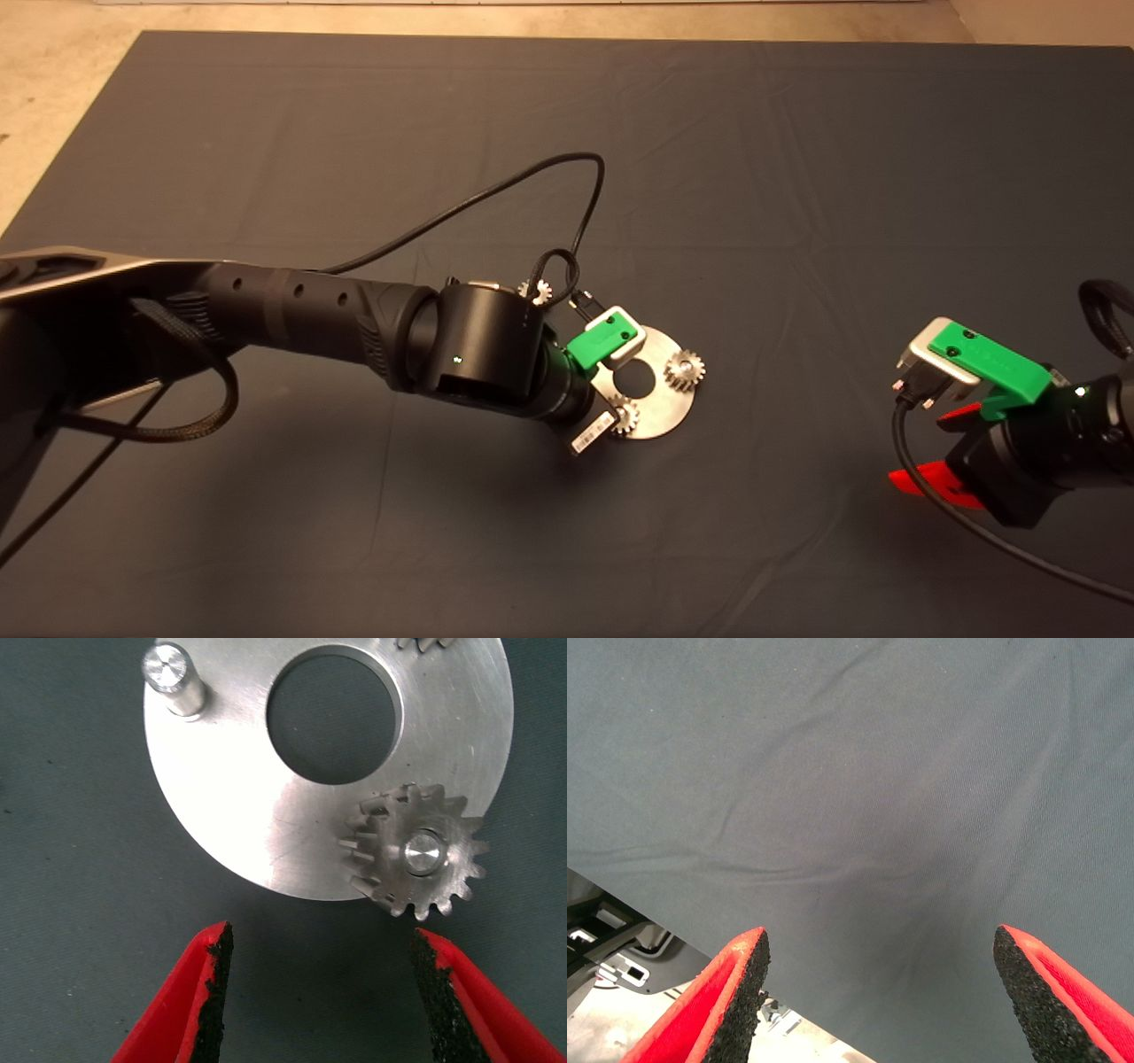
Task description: Install three planetary gears onto the carrier pins
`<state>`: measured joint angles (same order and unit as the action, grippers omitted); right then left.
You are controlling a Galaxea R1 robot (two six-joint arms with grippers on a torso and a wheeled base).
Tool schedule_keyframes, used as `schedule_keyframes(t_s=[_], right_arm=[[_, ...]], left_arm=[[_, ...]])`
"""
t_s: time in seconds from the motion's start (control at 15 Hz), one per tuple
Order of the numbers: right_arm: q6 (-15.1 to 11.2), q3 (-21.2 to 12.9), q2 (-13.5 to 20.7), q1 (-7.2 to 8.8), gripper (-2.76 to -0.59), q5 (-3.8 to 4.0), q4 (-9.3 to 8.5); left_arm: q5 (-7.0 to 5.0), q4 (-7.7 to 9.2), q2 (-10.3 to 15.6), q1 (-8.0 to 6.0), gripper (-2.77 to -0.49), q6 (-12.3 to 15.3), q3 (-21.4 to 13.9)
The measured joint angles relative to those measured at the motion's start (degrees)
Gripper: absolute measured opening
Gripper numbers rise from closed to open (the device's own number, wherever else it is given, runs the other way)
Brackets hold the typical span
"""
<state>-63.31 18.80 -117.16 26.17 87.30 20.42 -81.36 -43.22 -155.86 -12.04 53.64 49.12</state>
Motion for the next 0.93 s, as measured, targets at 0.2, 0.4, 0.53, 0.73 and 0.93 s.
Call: schedule_keyframes(t_s=[0.2,0.4,0.53,0.73,0.93], right_arm=[[0.00,0.00,0.00,0.00,-1.50,0.02,0.00],[0.02,0.00,0.00,0.00,-1.50,0.02,0.00],[0.00,0.00,0.00,0.00,-1.50,0.02,0.00],[0.00,0.00,0.00,-0.02,-1.50,0.03,0.00],[0.00,0.00,-0.50,-0.13,-1.50,0.02,-0.02]], left_arm=[[-0.01,0.57,-0.01,-0.02,-1.79,0.05,0.00],[-0.19,1.73,0.65,-0.02,-1.65,0.05,0.00],[-1.72,1.99,1.52,-0.02,-1.64,0.02,0.00],[-2.76,2.37,3.49,-0.54,-1.64,0.00,0.02],[-4.39,3.03,3.71,-2.12,-1.64,-0.36,0.28]])
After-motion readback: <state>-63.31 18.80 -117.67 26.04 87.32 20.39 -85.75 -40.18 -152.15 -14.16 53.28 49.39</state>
